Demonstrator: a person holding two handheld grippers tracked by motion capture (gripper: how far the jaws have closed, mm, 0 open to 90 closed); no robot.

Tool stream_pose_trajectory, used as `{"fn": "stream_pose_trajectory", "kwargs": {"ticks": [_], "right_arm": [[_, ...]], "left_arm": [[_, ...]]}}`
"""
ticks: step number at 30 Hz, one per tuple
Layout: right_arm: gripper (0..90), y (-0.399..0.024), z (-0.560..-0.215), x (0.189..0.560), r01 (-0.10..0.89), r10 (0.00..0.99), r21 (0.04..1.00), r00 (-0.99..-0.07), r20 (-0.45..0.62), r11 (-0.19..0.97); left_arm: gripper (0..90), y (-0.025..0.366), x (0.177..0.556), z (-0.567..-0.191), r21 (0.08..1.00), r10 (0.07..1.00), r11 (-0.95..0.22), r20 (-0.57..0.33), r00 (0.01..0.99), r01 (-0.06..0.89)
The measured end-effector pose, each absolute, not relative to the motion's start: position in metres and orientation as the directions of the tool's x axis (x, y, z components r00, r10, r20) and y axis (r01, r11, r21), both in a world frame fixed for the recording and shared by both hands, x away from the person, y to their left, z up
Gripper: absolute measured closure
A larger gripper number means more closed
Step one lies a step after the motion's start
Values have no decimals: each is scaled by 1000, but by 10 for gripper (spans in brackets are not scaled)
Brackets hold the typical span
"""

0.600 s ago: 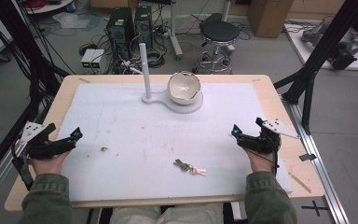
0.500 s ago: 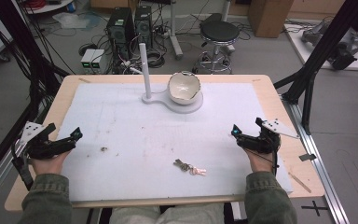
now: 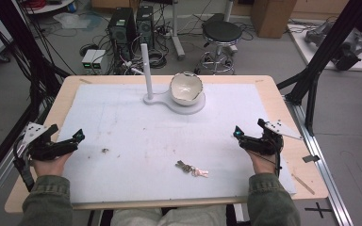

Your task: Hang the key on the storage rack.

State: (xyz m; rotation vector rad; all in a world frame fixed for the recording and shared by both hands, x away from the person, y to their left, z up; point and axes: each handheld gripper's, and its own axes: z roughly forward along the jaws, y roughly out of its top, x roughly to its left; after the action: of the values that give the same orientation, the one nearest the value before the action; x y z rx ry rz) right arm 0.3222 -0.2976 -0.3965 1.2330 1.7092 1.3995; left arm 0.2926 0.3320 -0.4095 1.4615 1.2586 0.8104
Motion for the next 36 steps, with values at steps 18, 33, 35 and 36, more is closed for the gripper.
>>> {"fn": "stream_pose_trajectory", "kwargs": {"ticks": [18,33,35,36], "right_arm": [[6,-283,-395,320,300,878,950,-473,74,82],[6,-267,-395,319,308,841,940,-539,47,145],[6,-263,-395,319,313,834,938,-549,48,152],[6,-261,-395,319,311,831,937,-554,44,157]], "left_arm": [[17,331,294,-411,951,960,43,-124,253,307],[17,331,296,-412,947,955,41,-131,266,319],[17,331,296,-412,946,955,42,-133,266,321],[17,331,296,-412,946,955,42,-133,266,321]]}}
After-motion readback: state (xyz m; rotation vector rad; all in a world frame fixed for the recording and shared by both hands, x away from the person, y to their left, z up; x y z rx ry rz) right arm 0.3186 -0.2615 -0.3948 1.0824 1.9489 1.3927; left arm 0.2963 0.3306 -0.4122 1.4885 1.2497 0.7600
